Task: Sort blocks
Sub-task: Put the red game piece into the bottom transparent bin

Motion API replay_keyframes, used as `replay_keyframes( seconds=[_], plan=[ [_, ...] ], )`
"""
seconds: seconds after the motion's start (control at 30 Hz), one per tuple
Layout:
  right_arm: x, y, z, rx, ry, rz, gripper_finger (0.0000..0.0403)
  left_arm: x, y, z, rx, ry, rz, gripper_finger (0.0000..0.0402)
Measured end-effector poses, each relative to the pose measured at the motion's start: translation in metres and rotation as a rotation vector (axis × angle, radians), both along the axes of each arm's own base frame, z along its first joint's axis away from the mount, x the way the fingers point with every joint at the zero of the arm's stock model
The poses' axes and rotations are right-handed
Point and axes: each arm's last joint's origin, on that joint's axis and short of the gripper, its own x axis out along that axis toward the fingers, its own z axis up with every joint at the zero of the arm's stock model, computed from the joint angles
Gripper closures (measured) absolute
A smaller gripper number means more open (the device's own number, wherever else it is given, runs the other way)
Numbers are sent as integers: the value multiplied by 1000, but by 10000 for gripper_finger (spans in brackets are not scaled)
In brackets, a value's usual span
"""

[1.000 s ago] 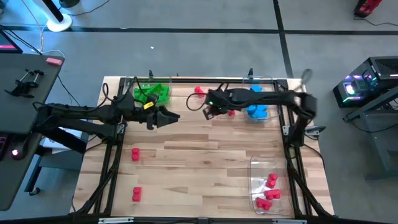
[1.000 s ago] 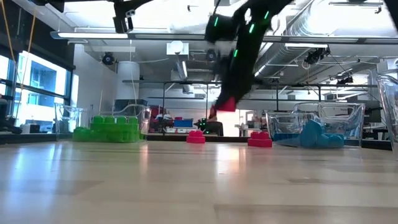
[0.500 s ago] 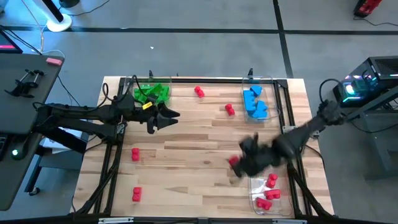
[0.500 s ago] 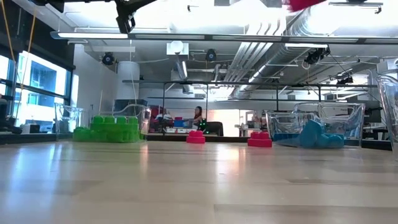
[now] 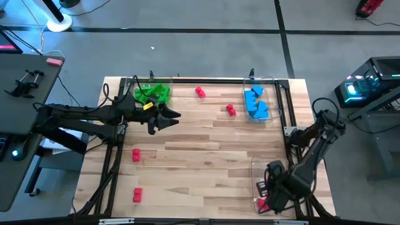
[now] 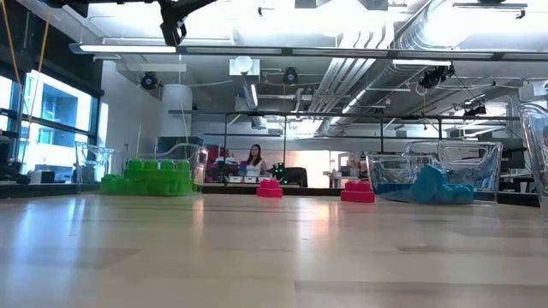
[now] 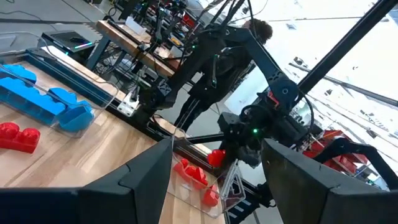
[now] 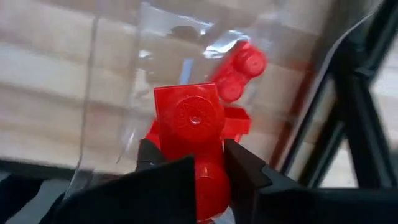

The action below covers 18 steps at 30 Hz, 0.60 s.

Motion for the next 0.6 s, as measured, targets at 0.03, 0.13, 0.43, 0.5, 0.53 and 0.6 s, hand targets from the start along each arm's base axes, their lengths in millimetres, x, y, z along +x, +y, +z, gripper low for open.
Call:
replay_keyframes(
  seconds=[0.03, 0.13, 0.43, 0.5, 0.53, 0.6],
  plan=[
    [1, -2, 0, -6, 12, -6, 377, 0, 0, 0, 0, 0, 0, 167],
    [2, -6, 0, -24, 28, -11, 330, 0, 0, 0, -2, 0, 0, 167],
    [12, -21, 9, -5, -25, 65, 170, 0, 0, 4, -66, -33, -11, 167],
    [12, -26, 14, -24, -73, 58, 159, 0, -1, 12, -91, -29, -48, 167],
    [12, -29, 16, -47, -106, 59, 157, 2, -3, 18, -93, 28, -73, 167],
    [12, -35, 20, -107, -172, 55, 156, 5, -10, 23, -46, 273, -148, 167]
  ],
)
